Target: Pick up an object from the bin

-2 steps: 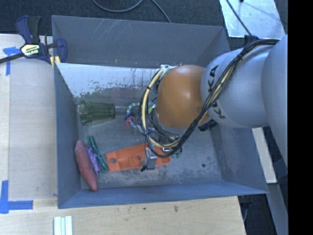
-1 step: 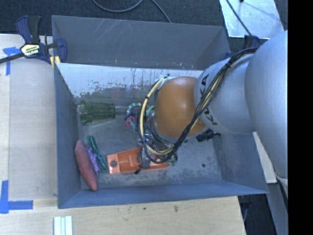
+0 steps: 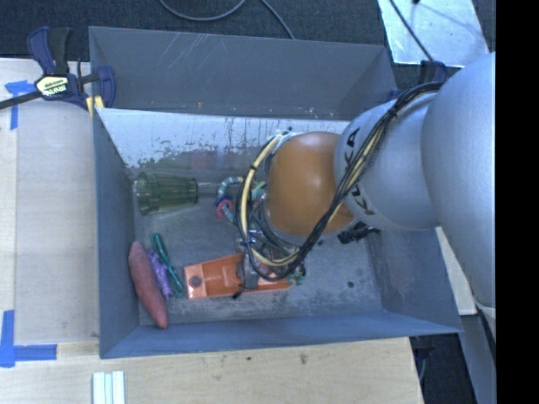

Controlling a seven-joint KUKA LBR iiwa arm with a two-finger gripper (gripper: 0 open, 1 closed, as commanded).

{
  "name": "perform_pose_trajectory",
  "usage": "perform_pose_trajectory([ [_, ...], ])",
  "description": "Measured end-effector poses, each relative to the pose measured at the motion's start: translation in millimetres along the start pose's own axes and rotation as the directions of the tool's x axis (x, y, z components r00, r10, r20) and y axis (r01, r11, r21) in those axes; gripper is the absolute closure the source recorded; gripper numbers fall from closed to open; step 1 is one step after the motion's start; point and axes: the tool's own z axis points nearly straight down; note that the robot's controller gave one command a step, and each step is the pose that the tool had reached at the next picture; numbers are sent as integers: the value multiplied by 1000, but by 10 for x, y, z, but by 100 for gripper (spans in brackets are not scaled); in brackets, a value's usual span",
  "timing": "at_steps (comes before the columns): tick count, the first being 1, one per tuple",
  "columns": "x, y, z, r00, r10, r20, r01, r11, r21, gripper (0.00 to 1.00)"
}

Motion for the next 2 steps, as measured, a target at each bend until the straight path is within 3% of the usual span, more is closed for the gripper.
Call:
perform_pose_trajectory([
  [2, 4, -1, -58, 1000, 0, 0, 0, 1000, 0, 100],
])
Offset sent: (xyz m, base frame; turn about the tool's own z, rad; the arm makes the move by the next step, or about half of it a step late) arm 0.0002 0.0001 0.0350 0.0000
